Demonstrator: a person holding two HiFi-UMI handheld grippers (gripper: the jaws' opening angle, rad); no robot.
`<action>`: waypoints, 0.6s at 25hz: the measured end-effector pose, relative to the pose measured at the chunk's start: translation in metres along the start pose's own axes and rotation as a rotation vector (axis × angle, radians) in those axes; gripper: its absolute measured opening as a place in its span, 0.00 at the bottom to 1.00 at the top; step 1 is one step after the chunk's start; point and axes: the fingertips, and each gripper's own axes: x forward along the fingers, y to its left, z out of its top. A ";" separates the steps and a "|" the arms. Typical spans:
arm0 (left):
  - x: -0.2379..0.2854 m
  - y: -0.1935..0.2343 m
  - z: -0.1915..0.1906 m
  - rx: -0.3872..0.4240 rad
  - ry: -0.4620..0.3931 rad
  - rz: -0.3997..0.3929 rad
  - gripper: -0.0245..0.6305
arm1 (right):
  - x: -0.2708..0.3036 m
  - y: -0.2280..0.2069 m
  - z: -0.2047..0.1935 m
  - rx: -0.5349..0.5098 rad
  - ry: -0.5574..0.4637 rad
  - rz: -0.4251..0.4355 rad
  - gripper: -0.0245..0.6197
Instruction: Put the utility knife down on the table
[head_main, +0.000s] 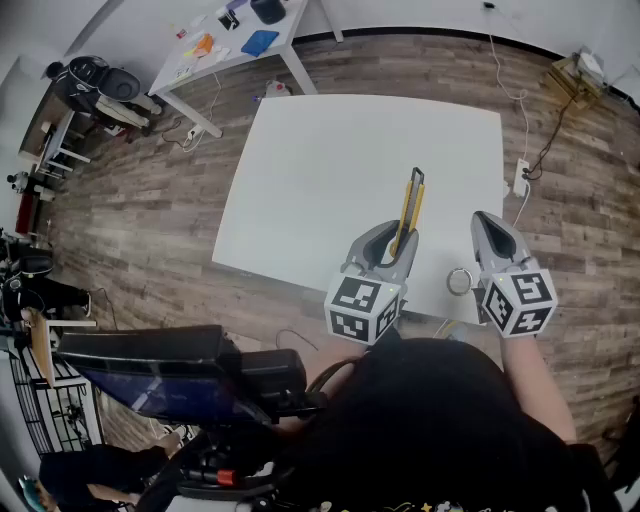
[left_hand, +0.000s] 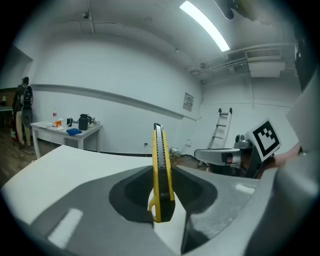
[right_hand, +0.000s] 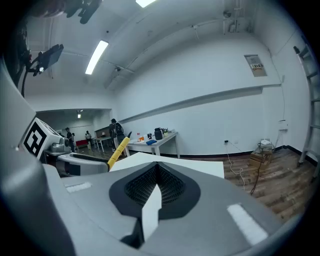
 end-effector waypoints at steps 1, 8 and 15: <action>-0.001 -0.001 -0.001 -0.002 0.004 -0.001 0.22 | -0.002 0.000 -0.001 0.001 0.003 -0.003 0.07; -0.010 -0.001 -0.010 -0.004 0.026 -0.011 0.22 | -0.008 0.007 -0.006 0.018 0.000 -0.017 0.07; 0.001 0.010 -0.025 0.019 0.106 -0.007 0.22 | -0.007 0.010 -0.003 0.026 0.006 -0.012 0.08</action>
